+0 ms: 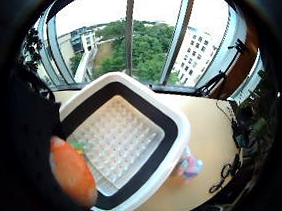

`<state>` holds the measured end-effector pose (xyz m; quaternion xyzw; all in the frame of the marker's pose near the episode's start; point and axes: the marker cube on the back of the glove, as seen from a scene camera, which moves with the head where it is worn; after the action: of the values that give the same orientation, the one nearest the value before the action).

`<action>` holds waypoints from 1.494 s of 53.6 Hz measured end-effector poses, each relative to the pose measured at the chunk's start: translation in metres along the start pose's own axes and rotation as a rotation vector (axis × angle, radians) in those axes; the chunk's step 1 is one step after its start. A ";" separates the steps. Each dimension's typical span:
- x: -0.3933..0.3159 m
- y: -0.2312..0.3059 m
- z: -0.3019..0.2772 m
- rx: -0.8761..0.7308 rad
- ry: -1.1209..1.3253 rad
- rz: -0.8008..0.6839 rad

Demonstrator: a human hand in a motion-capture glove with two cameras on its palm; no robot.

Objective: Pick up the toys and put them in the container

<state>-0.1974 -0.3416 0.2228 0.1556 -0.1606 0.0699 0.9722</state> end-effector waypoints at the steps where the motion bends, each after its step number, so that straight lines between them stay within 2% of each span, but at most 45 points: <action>1: 0.003 0.001 0.007 -0.026 0.015 0.014; 5: 0.013 0.007 0.031 -0.185 0.077 0.051; 11: 0.019 0.023 0.056 -0.540 0.123 0.033; 15: 0.024 0.025 0.050 -0.634 0.113 0.006; 25: 0.043 0.017 -0.004 -0.646 0.169 0.000; 30: 0.077 0.016 -0.047 -0.666 0.288 -0.111; 35: 0.091 0.018 -0.076 -0.662 0.279 0.031; 48: 0.166 0.048 -0.115 -0.646 0.337 0.145; 55: 0.204 0.083 -0.097 -0.618 0.205 0.230; 77: 0.256 0.167 0.032 -0.606 0.298 0.461; 80: 0.257 0.170 0.040 -0.557 0.321 0.480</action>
<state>0.0007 -0.1723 0.3927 -0.1687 -0.0512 0.2724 0.9459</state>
